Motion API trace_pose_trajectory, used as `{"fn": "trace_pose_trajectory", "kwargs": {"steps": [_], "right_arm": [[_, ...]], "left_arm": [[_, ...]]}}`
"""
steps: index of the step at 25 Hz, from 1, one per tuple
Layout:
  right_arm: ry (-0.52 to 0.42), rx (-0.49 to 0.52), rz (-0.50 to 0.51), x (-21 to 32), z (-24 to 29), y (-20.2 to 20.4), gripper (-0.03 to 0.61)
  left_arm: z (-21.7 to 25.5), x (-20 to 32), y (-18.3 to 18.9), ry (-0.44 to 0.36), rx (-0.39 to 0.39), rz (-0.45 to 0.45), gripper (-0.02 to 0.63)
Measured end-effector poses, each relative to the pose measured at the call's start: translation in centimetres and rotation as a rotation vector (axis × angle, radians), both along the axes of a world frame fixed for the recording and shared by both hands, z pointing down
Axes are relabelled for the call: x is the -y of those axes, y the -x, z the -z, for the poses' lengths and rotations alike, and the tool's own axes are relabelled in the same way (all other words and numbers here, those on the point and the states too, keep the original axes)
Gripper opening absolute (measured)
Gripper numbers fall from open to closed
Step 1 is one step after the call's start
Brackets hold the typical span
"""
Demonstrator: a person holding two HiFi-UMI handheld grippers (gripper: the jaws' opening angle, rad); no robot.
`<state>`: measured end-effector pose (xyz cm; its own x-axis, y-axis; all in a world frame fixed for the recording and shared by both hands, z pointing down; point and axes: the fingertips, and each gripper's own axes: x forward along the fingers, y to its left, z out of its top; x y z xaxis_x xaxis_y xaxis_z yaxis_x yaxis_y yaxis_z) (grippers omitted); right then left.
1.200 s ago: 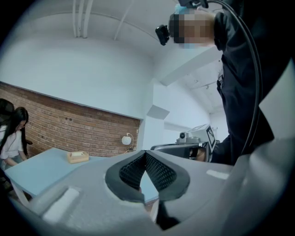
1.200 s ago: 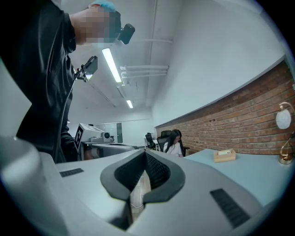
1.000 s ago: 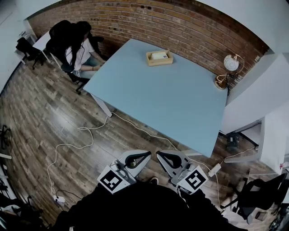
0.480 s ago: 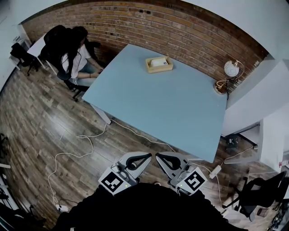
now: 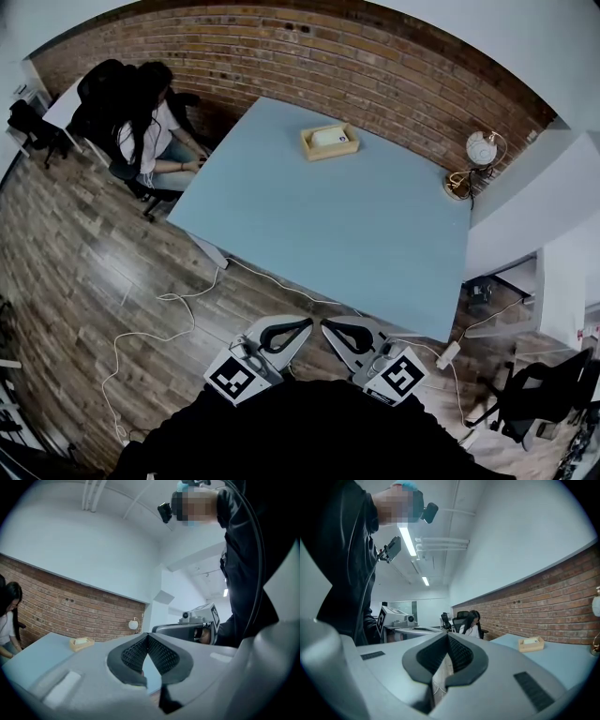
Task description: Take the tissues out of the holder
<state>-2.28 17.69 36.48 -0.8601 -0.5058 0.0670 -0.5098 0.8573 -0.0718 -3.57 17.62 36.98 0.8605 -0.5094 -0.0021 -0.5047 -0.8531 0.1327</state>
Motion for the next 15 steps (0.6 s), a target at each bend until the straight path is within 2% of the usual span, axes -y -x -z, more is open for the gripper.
{"fn": "trace_pose_trajectory", "kwargs": {"steps": [9,15], "right_arm": [[0.013,-0.003,-0.040,1.9,-0.2,2.3,0.005],[0.041,0.015,-0.056,2.1,-0.4,2.4,0.005]], "left_arm": [[-0.1,1.7,2.6,0.011,-0.008,-0.030,-0.006],[-0.3,2.3,3.4,0.015,-0.014,-0.027,-0.006]]}}
